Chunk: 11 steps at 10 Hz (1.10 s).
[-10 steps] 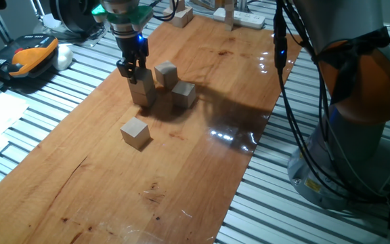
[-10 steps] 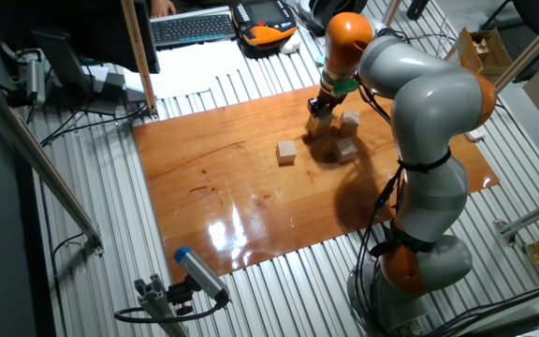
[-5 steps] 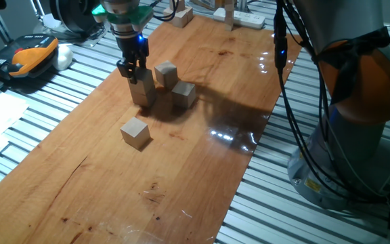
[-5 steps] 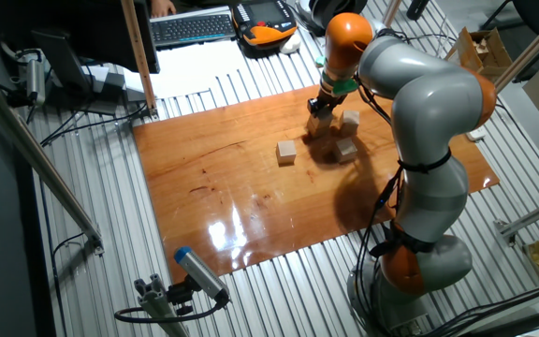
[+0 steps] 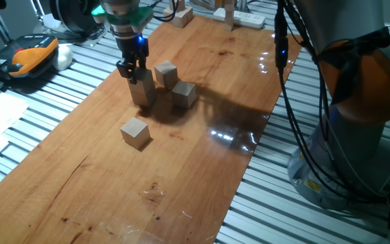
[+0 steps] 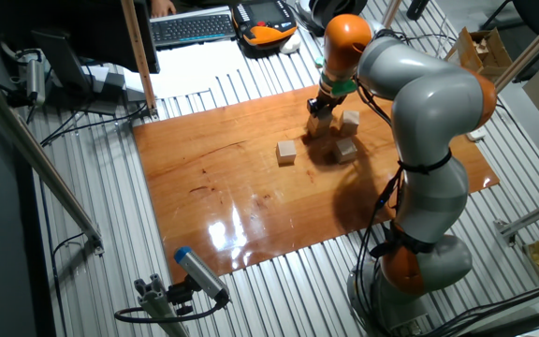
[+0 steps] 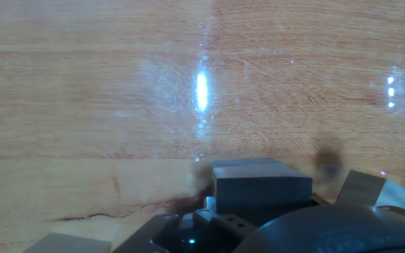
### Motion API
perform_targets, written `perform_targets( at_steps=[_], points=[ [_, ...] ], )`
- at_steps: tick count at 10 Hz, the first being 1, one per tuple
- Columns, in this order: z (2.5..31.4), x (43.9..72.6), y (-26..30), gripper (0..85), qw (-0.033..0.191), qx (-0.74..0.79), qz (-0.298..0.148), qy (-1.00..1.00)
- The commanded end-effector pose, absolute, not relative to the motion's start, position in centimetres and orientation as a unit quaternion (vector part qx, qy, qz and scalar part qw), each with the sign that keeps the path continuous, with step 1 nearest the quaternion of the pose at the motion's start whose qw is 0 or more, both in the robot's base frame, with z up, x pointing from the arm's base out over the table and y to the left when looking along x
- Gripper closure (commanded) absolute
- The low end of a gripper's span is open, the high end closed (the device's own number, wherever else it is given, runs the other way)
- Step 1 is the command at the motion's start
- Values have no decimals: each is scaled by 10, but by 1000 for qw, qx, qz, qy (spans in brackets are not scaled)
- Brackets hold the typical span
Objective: Stack the blocks in a vertical line of five
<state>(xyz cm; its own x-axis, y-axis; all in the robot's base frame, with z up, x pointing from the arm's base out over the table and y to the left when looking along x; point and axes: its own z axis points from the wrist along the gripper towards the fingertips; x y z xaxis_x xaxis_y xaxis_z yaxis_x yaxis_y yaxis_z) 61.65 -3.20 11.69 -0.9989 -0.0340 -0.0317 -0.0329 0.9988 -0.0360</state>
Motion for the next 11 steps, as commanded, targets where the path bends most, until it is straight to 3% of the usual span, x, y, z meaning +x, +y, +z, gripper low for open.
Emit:
perform_targets(
  at_steps=[1, 2, 11],
  points=[
    [117, 616, -32, 340, 17, -15, -19, 1000],
    [117, 616, -32, 170, 18, -11, -19, 1000],
    [134, 617, -30, 170, 19, 6, -9, 1000]
  ],
)
